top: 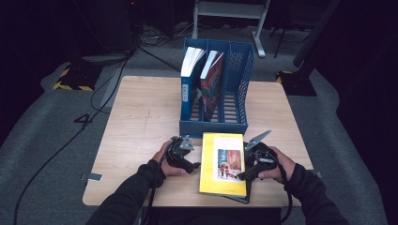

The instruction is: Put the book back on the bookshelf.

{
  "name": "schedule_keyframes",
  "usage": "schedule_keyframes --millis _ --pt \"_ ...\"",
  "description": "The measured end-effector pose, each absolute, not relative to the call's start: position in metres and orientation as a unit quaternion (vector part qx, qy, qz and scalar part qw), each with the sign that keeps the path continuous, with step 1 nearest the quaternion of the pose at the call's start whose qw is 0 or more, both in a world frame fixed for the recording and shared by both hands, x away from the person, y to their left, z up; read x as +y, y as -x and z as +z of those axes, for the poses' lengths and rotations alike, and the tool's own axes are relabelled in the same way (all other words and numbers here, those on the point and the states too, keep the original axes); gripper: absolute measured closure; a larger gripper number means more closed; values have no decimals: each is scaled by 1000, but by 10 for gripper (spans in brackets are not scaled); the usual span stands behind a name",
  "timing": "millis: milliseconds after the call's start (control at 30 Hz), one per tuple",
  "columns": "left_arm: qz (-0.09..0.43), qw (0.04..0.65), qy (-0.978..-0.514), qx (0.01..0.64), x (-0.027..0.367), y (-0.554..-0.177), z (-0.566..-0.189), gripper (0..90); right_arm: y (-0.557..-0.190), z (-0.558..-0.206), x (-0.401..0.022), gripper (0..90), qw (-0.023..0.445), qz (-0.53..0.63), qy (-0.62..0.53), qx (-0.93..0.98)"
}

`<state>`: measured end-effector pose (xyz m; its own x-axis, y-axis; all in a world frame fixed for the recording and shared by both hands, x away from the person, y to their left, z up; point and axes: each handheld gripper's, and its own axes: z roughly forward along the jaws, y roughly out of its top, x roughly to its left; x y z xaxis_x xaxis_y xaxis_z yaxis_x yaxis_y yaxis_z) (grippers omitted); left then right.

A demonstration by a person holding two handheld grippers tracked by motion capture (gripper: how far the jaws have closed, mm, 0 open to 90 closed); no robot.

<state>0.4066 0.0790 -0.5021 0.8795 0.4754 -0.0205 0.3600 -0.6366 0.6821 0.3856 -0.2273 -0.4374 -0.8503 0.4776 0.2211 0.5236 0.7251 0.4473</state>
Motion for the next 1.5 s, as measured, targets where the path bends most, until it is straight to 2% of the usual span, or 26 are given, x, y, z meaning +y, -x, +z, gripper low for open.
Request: schedule_keyframes --millis 267,633,800,867,1033,1167,1500 --pt "79 354 -906 219 69 -408 -500 199 -384 -440 -230 159 31 -291 258 -921" --pt "76 353 -907 219 70 -409 -500 208 -386 -430 -238 257 -11 -367 240 -899" --pt "78 353 -907 215 71 -409 -499 223 -393 -433 -240 335 -22 -387 237 -891" --pt "76 356 -906 215 71 -410 -500 234 -395 -435 -242 418 -22 -396 237 -887" --pt "78 362 -900 230 74 -411 -499 263 -401 -442 -244 522 5 -417 252 -873" --pt "83 374 -886 261 83 -419 -497 263 -402 -441 -247 627 7 -437 254 -863" --pt "102 369 -879 283 87 -433 -496 263 -403 -443 -247 718 12 -457 251 -853"
